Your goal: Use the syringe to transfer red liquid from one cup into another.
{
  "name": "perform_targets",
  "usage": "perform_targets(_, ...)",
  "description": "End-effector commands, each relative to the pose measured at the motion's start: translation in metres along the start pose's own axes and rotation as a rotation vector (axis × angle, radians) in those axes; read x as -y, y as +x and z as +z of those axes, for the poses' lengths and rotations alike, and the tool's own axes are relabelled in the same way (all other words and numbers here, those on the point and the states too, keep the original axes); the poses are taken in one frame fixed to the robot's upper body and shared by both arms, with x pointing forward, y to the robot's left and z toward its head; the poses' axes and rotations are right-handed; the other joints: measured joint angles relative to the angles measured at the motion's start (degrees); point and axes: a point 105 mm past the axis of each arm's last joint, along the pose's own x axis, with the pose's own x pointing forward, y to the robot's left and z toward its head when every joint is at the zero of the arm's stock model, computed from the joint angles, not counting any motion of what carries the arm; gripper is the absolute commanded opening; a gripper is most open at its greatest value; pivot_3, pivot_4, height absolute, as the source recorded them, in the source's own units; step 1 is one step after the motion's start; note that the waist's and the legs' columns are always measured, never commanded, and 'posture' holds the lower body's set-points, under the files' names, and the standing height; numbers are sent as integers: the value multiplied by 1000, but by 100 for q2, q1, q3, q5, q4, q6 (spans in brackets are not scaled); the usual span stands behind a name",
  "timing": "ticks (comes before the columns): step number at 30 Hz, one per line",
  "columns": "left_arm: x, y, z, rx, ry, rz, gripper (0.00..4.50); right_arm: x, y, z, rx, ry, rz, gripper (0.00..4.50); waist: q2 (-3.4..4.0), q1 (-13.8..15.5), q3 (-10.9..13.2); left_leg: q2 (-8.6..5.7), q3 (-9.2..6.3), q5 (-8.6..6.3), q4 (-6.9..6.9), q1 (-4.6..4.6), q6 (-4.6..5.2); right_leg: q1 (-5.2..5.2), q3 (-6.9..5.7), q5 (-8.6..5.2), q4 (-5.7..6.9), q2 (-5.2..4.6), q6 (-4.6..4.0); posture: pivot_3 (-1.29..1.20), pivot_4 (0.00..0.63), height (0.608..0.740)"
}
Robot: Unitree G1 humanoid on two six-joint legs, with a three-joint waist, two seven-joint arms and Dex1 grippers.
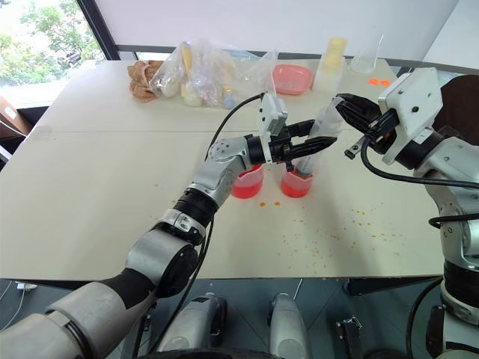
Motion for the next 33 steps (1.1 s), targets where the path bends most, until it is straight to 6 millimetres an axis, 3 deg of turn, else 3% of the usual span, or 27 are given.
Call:
perform_targets(1, 1, 20, 70, 210, 118, 2, 1464, -42, 9, -6, -10, 41, 177, 50, 0, 0, 0, 0, 0, 0, 0, 0, 0, 0, 0, 0, 0, 0, 0, 0, 150, 740)
perform_targets(6, 3, 22, 87, 256, 138, 1, 1464, -46, 9, -7, -16, 48, 197, 50, 0, -1, 0, 0, 0, 0, 0, 0, 0, 0, 0, 0, 0, 0, 0, 0, 150, 740)
perform_targets(13, 6, 21, 90, 259, 139, -18, 1464, -37, 7, -6, -8, 50, 164, 50, 0, -1, 0, 0, 0, 0, 0, 0, 0, 0, 0, 0, 0, 0, 0, 0, 150, 740)
perform_targets(16, 8, 20, 88, 254, 132, -26, 1464, -32, 4, -5, -3, 51, 154, 1009, 0, -4, 0, 0, 0, 0, 0, 0, 0, 0, 0, 0, 0, 0, 0, 0, 150, 740)
perform_targets(21, 9, 20, 84, 249, 95, -24, 1464, -3, -8, 1, 1, 13, 15, 3491, -2, 1, 1, 1, 0, 0, -1, 0, 1, -1, -1, 0, 1, 1, 1, 0, 150, 740)
perform_targets(26, 8, 17, 92, 266, 80, -15, 1464, 25, -32, 9, 43, 63, -133, 3491, -3, 15, 2, 0, -2, -1, 1, -4, 1, 0, -1, 0, -1, 0, 1, 0, 150, 740)
perform_targets(29, 1, 15, 109, 294, 55, 7, 1464, 37, -49, 16, 110, 155, -196, 3491, -8, 14, 5, 0, -1, -1, 1, -6, 1, 0, 0, 0, -4, 0, 1, 0, 150, 740)
perform_targets(32, -26, 9, 143, 282, 35, 116, 1464, 38, -62, 25, 167, 233, -171, 3491, -8, -13, 5, 1, -3, -1, 1, -7, 2, -1, 0, -1, -3, 1, 1, 0, 150, 740)
perform_targets(33, -43, 5, 151, 232, 48, 209, 1464, 35, -63, 29, 181, 246, -147, 3491, -6, -30, 4, 2, 0, -3, 1, -2, 5, 0, 0, -1, -2, 3, 1, 0, 150, 740)
